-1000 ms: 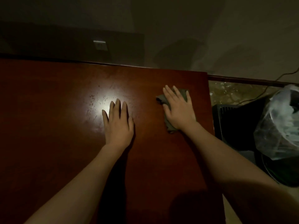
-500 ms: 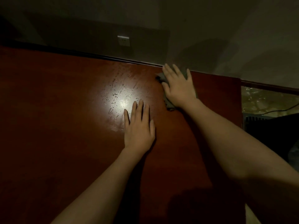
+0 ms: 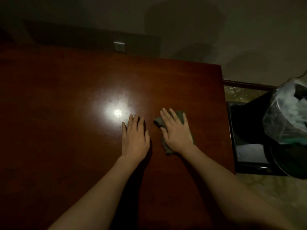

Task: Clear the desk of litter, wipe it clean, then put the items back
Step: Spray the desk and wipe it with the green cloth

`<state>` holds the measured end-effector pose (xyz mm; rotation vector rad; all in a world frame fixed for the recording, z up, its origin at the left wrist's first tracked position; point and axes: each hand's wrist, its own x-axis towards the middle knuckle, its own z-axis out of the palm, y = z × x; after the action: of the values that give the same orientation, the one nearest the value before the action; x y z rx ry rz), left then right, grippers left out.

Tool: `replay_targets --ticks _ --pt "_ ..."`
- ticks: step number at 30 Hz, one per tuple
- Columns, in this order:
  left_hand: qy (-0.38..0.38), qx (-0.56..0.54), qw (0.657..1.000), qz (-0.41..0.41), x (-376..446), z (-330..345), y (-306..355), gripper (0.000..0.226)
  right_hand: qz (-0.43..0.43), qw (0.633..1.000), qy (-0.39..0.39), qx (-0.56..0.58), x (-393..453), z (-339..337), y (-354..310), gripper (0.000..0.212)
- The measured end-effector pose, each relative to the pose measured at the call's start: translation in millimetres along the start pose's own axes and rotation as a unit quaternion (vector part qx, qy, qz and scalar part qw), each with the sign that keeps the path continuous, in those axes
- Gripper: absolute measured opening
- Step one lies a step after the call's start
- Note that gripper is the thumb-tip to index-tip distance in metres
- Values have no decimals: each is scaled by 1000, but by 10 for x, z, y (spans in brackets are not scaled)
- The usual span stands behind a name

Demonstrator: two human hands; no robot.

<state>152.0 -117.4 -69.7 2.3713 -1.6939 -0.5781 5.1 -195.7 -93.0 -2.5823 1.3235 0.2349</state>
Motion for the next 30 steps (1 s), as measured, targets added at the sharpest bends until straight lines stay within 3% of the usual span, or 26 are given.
replay_targets --ticks 9,18,23,30 --pt "-55 37 998 6 -1164 50 -586 55 33 997 63 3 -1395 534 -490 59" --pt "-62 29 997 28 -1540 -58 -902 55 102 994 45 22 -2294 807 -1098 57" --pt "-55 24 998 28 -1413 -166 -977 54 15 1000 -6 -4 -1932 694 -1302 57" --pt "-18 5 1000 -5 -763 -360 -1079 53 31 999 -13 7 -652 339 -1048 65"
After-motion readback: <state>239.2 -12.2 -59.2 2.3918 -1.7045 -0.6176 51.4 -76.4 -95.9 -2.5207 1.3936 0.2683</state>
